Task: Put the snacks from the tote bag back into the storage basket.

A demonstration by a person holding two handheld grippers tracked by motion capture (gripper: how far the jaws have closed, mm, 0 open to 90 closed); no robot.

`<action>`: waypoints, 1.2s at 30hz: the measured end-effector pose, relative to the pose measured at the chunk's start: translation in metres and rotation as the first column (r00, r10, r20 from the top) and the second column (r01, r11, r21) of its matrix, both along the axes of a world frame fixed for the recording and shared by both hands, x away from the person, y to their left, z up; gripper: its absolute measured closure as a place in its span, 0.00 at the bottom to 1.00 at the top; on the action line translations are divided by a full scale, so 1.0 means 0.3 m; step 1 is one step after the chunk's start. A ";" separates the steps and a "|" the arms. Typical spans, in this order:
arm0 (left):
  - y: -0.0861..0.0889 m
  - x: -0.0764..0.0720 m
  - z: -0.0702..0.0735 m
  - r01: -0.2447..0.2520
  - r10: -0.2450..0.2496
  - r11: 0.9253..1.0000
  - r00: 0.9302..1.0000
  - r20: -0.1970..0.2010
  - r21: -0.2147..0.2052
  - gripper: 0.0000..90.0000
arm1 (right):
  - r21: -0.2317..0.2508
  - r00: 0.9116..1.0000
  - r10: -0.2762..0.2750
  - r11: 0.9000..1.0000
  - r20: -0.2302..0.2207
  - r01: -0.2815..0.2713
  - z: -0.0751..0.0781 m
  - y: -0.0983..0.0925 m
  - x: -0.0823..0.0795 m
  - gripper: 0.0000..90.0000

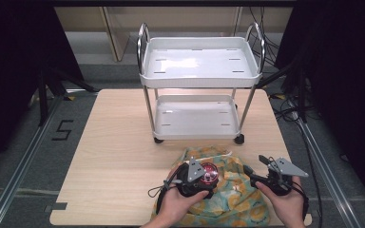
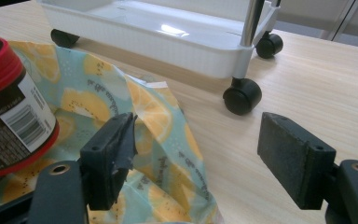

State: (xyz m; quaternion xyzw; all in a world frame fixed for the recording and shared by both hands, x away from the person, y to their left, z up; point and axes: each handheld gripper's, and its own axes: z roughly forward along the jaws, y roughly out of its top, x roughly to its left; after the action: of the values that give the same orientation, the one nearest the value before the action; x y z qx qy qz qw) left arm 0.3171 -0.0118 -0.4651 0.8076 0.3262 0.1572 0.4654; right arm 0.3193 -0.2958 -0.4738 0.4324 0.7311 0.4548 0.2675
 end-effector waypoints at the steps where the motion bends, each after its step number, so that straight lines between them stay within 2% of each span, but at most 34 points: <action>1: -0.008 -0.004 -0.001 -0.023 0.023 0.999 1.000 -0.008 -0.042 0.28 | 0.000 1.000 -0.001 1.000 0.000 0.001 0.000 0.000 0.000 0.32; 2: -0.001 -0.003 0.005 -0.014 0.014 1.000 1.000 0.004 -0.020 0.28 | -0.006 1.000 0.004 1.000 0.010 -0.004 0.000 -0.002 0.003 0.32; 4: 0.000 -0.001 0.007 -0.014 0.014 1.000 1.000 0.009 -0.024 0.28 | -0.003 1.000 0.002 1.000 0.005 -0.001 0.000 -0.001 0.002 0.32; 5: -0.003 -0.004 0.008 -0.025 0.025 0.999 1.000 0.001 -0.043 0.28 | 0.002 1.000 0.000 1.000 -0.001 0.000 0.000 0.001 0.000 0.32; 6: -0.002 -0.006 0.011 -0.029 0.029 0.999 1.000 -0.006 -0.039 0.28 | 0.004 1.000 0.000 1.000 -0.004 0.000 0.000 0.001 0.000 0.32; 7: 0.003 -0.002 0.015 -0.023 0.024 0.999 1.000 0.012 -0.034 0.28 | 0.003 1.000 0.000 1.000 -0.002 0.000 0.000 0.000 0.000 0.32; 9: 0.007 -0.003 0.020 -0.025 0.025 0.999 1.000 0.013 -0.021 0.28 | 0.002 1.000 0.000 1.000 0.000 0.000 0.000 0.000 0.000 0.32; 10: 0.003 -0.003 0.020 -0.034 0.035 0.999 0.999 0.012 -0.042 0.28 | 0.002 1.000 0.000 1.000 0.000 0.000 0.000 0.000 0.000 0.32; 12: 0.005 -0.005 0.024 -0.044 0.044 0.998 0.999 0.004 -0.046 0.28 | -0.006 1.000 0.004 1.000 0.008 -0.004 0.000 -0.002 0.002 0.32; 13: 0.005 -0.006 0.026 -0.046 0.047 0.998 0.999 0.002 -0.047 0.28 | -0.005 1.000 0.003 1.000 0.007 -0.003 0.000 -0.002 0.002 0.32; 14: 0.009 -0.002 0.030 -0.039 0.040 0.999 0.999 0.016 -0.038 0.28 | -0.005 1.000 0.003 1.000 0.007 -0.003 0.000 -0.002 0.002 0.32; 18: 0.012 -0.003 0.036 -0.056 0.056 0.997 0.998 0.004 -0.052 0.28 | -0.017 1.000 0.013 1.000 0.019 -0.013 -0.001 -0.005 0.007 0.32; 19: 0.015 0.000 0.038 -0.049 0.050 0.998 0.999 0.015 -0.047 0.28 | -0.020 1.000 0.013 1.000 0.022 -0.012 -0.001 -0.006 0.008 0.32; 21: 0.015 -0.003 0.041 -0.056 0.055 0.997 0.998 -0.003 -0.053 0.28 | -0.013 1.000 0.012 1.000 0.023 -0.011 -0.001 -0.004 0.007 0.32; 22: 0.018 0.000 0.044 -0.051 0.051 0.998 0.999 0.015 -0.041 0.28 | -0.016 1.000 0.011 1.000 0.023 -0.011 -0.001 -0.004 0.007 0.32; 23: 0.015 -0.001 0.044 -0.060 0.061 0.996 0.998 0.008 -0.059 0.28 | -0.019 0.999 0.014 1.000 0.031 -0.014 -0.001 -0.005 0.009 0.32; 25: 0.016 -0.002 0.046 -0.060 0.061 0.997 0.998 0.003 -0.056 0.28 | -0.017 1.000 0.012 1.000 0.026 -0.011 -0.001 -0.004 0.007 0.32; 27: 0.020 0.003 0.049 -0.051 0.052 0.998 0.999 0.016 -0.046 0.28 | -0.013 1.000 0.010 1.000 0.018 -0.009 0.000 -0.003 0.005 0.32; 30: 0.023 0.004 0.056 -0.063 0.064 0.997 0.998 0.013 -0.046 0.28 | -0.001 1.000 0.000 1.000 0.006 0.000 0.000 0.000 0.002 0.32; 34: 0.026 0.006 0.059 -0.068 0.068 0.996 0.998 0.013 -0.052 0.28 | -0.001 1.000 0.001 1.000 0.005 -0.001 0.000 0.000 0.002 0.32; 36: 0.025 0.005 0.062 -0.075 0.075 0.995 0.997 0.003 -0.066 0.28 | -0.015 1.000 0.013 1.000 0.020 -0.013 -0.001 -0.005 0.008 0.32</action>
State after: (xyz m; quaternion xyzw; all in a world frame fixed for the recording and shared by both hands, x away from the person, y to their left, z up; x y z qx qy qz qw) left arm 0.3185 -0.0042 -0.4466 0.7785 0.3602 0.1659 0.4865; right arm 0.3216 -0.2972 -0.4742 0.4211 0.7344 0.4556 0.2752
